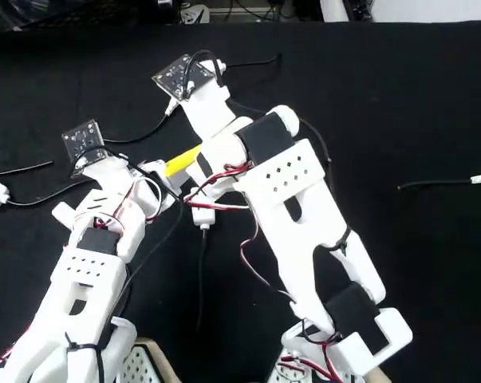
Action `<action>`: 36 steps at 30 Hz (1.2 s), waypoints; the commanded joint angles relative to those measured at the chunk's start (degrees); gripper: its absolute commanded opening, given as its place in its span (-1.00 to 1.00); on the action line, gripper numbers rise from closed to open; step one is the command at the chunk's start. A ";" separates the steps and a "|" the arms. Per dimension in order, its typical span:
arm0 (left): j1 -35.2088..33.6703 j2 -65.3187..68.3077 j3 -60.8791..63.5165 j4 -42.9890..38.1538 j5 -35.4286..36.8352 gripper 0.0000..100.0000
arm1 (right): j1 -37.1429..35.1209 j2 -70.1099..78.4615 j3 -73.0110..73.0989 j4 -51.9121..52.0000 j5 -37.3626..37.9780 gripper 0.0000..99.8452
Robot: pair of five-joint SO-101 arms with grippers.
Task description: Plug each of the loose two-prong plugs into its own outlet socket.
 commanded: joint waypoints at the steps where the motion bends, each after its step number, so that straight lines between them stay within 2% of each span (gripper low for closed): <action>1: 0.31 -0.88 -0.22 -1.23 -0.53 0.09 | -1.05 -2.33 -0.84 -1.93 0.00 -0.80; 19: 0.22 -0.88 -0.22 -1.23 -0.53 0.09 | -0.88 -2.33 -3.30 -1.41 -0.09 -0.80; 24: 0.22 -0.88 -0.22 -1.23 -0.53 0.09 | -0.88 -2.33 -3.30 -1.41 0.00 -0.66; 30: 0.22 -0.88 -0.22 -1.23 -0.53 0.09 | -0.88 -2.33 -3.30 -1.41 0.00 -0.65; 32: 0.22 -0.88 -0.22 -1.23 -0.53 0.09 | -0.88 -2.33 -3.30 -1.41 0.00 -0.68; 36: 0.22 -0.88 -0.22 -1.23 -0.53 0.09 | -0.88 -2.33 -3.30 -1.32 0.09 -0.95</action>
